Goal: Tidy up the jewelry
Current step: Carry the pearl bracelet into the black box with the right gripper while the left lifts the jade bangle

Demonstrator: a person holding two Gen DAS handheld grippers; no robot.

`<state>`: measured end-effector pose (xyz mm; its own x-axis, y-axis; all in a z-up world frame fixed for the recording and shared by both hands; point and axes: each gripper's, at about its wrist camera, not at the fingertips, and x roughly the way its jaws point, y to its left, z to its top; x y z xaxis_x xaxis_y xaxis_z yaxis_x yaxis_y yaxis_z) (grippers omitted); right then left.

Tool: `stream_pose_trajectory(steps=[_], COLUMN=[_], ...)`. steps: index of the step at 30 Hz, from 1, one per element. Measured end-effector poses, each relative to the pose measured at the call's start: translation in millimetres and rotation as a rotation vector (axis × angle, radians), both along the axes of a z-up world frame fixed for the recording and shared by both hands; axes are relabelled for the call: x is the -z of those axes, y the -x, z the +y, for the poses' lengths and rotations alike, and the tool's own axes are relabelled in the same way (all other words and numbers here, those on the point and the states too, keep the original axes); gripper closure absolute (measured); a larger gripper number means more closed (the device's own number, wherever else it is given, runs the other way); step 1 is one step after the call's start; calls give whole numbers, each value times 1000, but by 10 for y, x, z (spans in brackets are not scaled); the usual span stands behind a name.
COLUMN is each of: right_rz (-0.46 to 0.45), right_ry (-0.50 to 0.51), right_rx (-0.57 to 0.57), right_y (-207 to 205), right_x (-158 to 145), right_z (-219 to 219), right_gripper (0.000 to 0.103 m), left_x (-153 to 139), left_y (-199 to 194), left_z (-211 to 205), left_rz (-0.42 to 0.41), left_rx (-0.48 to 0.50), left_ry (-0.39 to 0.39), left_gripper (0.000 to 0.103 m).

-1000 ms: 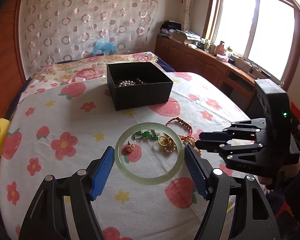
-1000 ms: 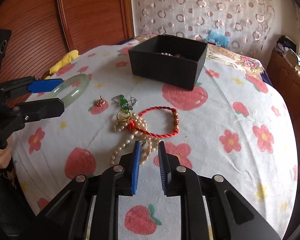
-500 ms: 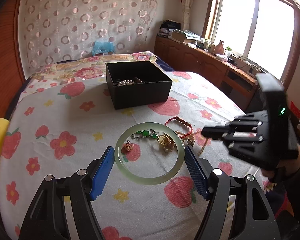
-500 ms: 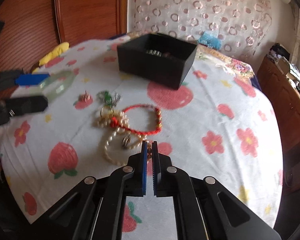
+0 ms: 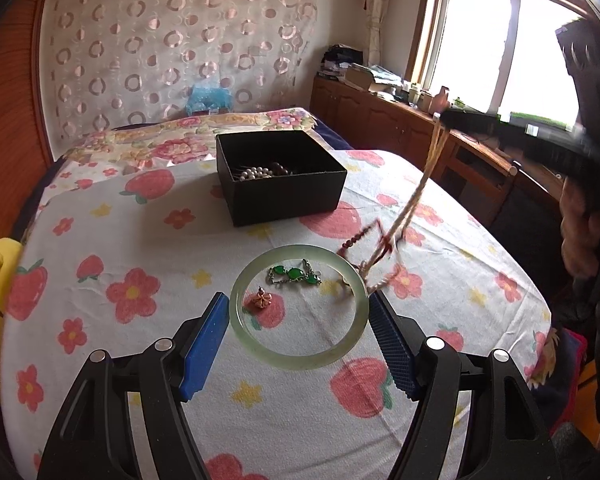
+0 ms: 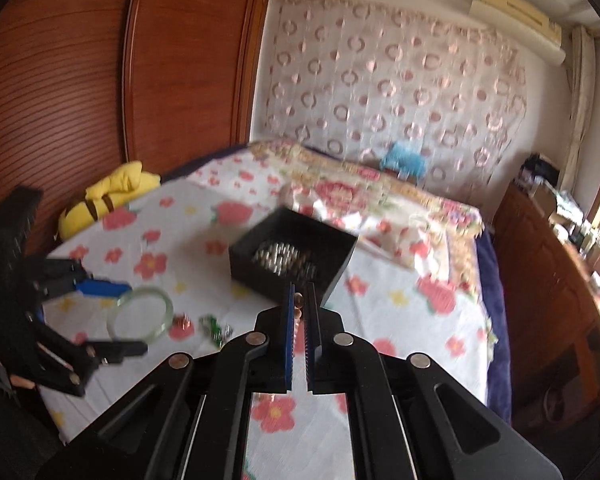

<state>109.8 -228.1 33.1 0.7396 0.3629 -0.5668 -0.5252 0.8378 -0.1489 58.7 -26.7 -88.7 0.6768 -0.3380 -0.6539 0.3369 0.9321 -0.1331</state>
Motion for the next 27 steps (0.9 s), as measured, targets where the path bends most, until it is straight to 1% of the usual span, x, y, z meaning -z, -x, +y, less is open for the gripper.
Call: stream_pose_trajectory(steps=[8, 14, 20, 27], right_rz=[-85, -128, -146, -167], right_ry=[2, -11, -9, -27], right_rx=[-8, 5, 17, 24], right_y=[14, -13, -100, -269], right_x=[-408, -621, -726, -865], right_z=[17, -25, -30, -20], right_gripper=[98, 98, 98, 98], left_x=[-23, -50, -134, -263], left_y=[11, 11, -29, -204], left_z=[19, 28, 14, -17], left_rz=[-6, -10, -29, -56], left_rx=[-4, -4, 0, 9], left_ry=[6, 9, 1, -9], left_gripper=[35, 35, 35, 35])
